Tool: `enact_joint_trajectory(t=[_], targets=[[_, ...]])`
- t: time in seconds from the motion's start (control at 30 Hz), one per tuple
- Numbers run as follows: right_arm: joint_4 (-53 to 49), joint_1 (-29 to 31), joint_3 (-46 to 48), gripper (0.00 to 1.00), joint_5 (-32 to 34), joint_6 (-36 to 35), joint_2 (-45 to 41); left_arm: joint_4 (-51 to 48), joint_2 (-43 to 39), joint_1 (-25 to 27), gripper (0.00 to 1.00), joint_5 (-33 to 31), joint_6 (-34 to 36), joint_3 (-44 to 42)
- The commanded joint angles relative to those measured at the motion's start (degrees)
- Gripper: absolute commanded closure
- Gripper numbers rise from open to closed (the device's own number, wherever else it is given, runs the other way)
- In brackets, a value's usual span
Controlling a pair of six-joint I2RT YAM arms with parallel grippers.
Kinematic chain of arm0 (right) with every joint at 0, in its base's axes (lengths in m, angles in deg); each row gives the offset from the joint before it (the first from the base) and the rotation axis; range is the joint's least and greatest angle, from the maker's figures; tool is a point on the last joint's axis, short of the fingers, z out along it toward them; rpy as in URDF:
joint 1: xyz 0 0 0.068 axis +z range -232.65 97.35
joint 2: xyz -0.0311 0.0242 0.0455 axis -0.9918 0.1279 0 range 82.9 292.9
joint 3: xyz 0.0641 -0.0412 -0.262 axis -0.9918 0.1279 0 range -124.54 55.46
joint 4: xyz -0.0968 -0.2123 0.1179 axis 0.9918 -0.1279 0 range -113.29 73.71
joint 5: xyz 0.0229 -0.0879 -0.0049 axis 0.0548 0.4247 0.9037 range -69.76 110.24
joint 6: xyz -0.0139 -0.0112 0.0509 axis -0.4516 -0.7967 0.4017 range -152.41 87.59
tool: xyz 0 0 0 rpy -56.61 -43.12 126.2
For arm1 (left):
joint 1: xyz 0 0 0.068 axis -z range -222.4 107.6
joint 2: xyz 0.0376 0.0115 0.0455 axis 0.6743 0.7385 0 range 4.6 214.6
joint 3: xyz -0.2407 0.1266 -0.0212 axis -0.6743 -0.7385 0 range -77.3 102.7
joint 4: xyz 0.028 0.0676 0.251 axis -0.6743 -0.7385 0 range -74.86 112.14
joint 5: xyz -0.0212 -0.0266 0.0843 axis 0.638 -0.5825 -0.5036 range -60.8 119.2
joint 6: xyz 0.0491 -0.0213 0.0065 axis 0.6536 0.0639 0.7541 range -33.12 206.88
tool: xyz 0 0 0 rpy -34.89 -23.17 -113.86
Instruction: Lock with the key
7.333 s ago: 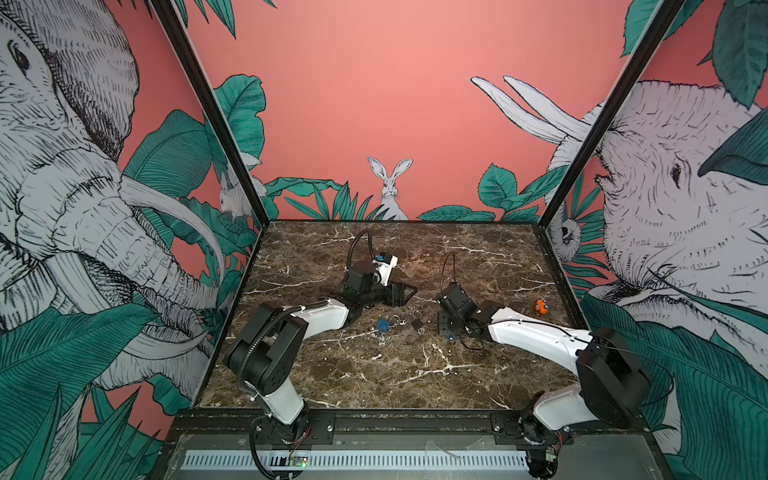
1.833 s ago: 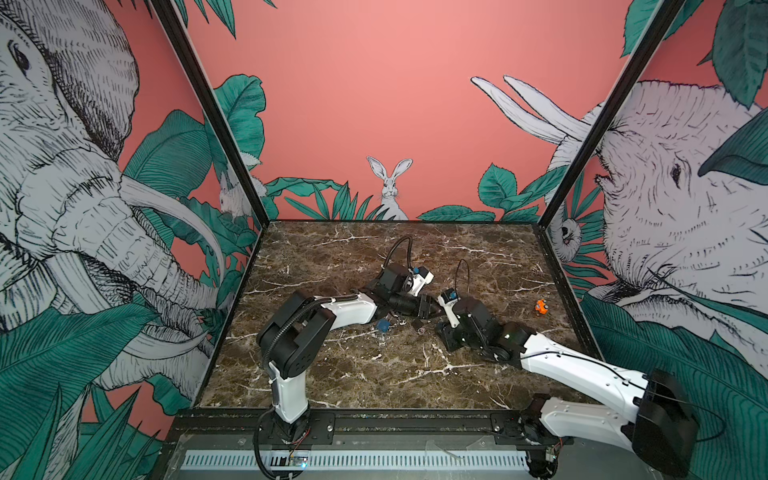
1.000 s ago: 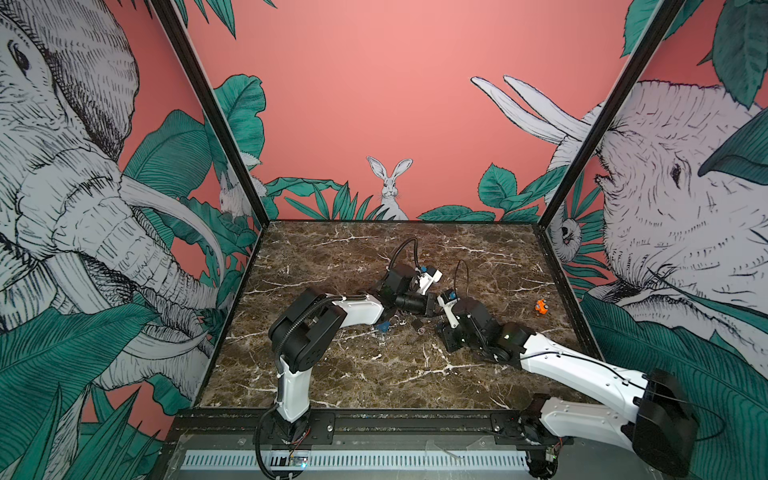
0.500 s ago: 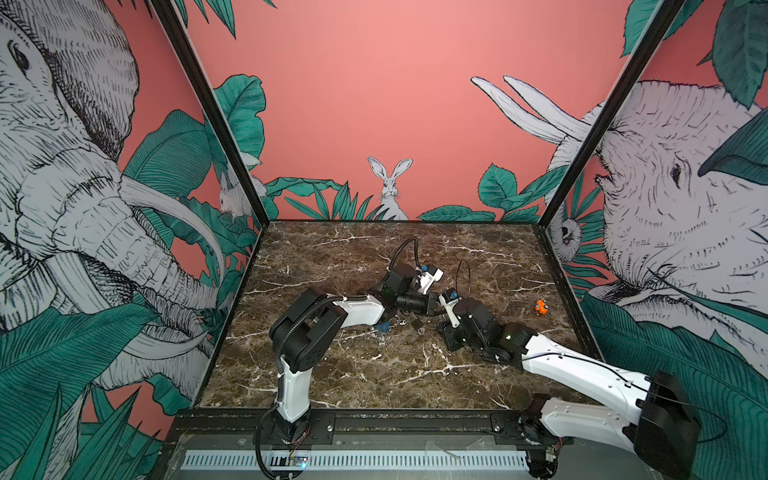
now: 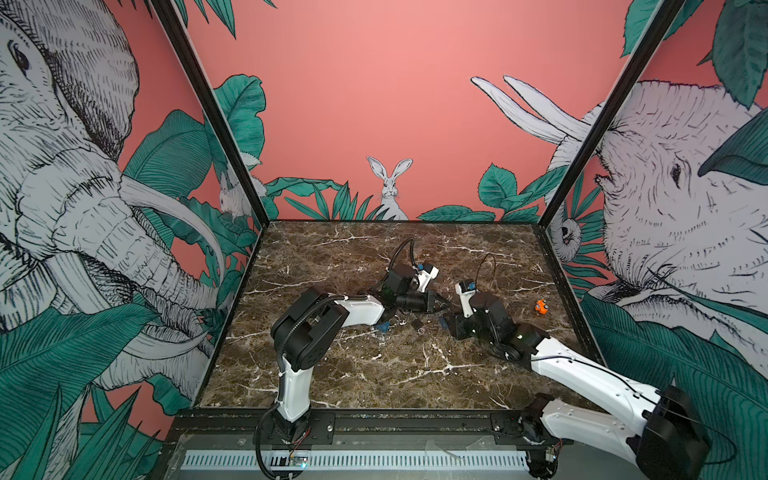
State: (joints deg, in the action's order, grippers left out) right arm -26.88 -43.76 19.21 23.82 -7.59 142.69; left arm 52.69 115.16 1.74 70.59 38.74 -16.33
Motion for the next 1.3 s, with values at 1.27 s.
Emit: enact_joint_trajectory(t=[1.27], targets=[[17.5, -7.7, 7.5, 0.62, -12.7, -20.2, -12.3, 34.6, -1.9, -0.3, 1.0, -4.4, -42.5, -5.0]])
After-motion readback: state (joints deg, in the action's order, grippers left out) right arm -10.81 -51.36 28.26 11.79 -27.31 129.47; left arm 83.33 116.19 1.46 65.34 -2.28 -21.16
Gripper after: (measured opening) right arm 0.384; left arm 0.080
